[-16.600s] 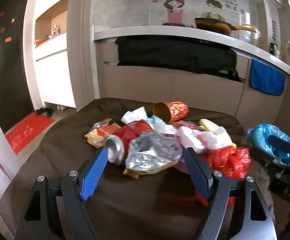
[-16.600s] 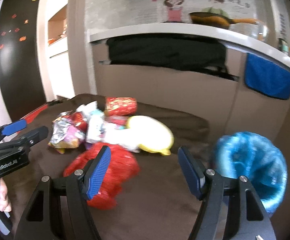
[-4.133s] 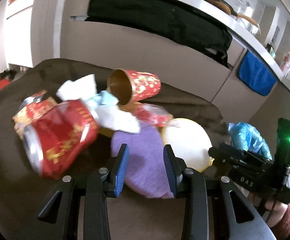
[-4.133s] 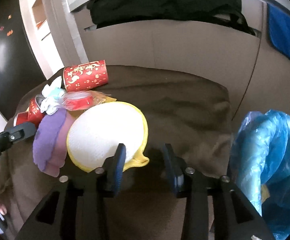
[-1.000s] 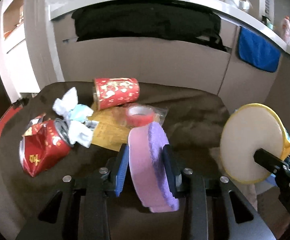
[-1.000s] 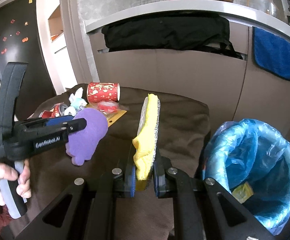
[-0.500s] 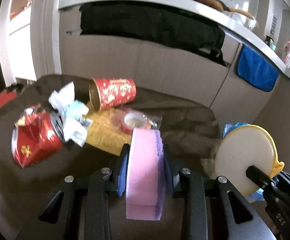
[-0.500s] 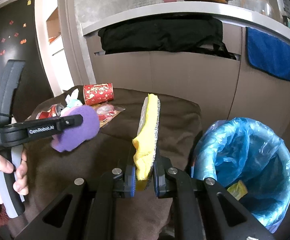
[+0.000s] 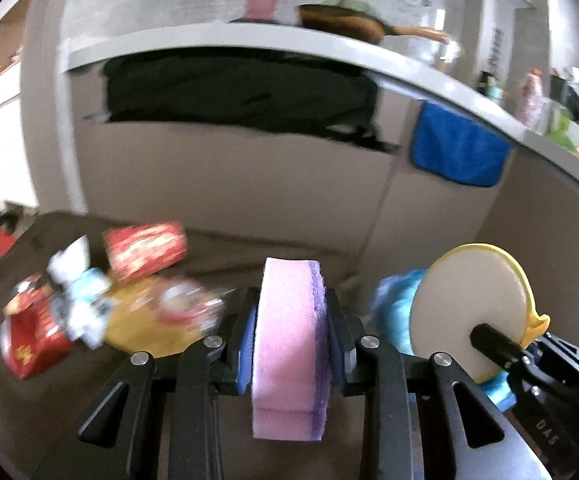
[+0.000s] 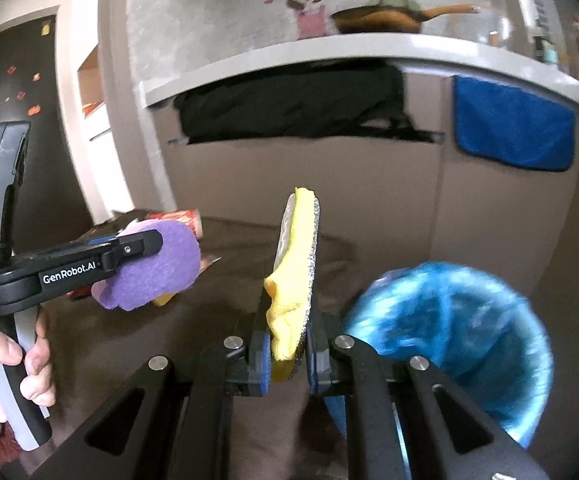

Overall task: Collect trash
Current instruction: 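Carry both sponges over the blue-lined bin and open both tools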

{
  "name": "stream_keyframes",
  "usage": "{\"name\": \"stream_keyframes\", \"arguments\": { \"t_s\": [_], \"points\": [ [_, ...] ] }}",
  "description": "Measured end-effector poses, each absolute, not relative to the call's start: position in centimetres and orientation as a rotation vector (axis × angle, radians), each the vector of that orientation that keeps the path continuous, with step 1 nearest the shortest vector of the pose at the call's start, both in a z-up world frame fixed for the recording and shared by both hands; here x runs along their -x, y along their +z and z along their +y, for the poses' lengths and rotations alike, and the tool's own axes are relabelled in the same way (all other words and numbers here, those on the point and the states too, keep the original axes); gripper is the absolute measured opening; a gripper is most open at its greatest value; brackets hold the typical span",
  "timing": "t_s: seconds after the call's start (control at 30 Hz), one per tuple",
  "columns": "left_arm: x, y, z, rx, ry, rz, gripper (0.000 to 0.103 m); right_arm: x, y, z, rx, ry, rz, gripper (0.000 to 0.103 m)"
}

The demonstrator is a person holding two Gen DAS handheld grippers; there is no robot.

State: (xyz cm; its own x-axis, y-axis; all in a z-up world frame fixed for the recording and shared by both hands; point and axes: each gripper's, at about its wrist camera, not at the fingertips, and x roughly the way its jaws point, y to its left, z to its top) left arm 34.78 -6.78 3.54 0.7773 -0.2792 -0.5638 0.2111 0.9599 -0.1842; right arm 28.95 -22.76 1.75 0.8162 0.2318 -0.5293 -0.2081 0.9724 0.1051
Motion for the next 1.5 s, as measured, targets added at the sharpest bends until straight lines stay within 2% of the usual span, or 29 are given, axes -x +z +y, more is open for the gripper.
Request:
{"name": "stream_keyframes", "arguments": {
  "t_s": [0.33, 0.53, 1.4, 1.5],
  "points": [
    [-34.6, 5.0, -18.8, 0.076, -0.487, 0.633, 0.031, -27.4, 3.2, -32.7, -0.072, 0.053, 0.552, 0.012],
    [-34.6, 3.3, -23.1, 0.067, -0.555, 0.676, 0.031, -27.2, 1.8, -36.1, -0.100, 0.007, 0.577, 0.012],
    [-35.9, -3.5, -25.2, -0.016, -0.514, 0.753, 0.032, -29.2, -4.2, -37.8, -0.162, 0.012, 0.697, 0.012],
    [-36.2, -3.7, -24.9, -0.014, -0.502, 0.768, 0.033, -29.3, -4.6, -37.8, -0.169, 0.014, 0.718, 0.015]
  ]
}}
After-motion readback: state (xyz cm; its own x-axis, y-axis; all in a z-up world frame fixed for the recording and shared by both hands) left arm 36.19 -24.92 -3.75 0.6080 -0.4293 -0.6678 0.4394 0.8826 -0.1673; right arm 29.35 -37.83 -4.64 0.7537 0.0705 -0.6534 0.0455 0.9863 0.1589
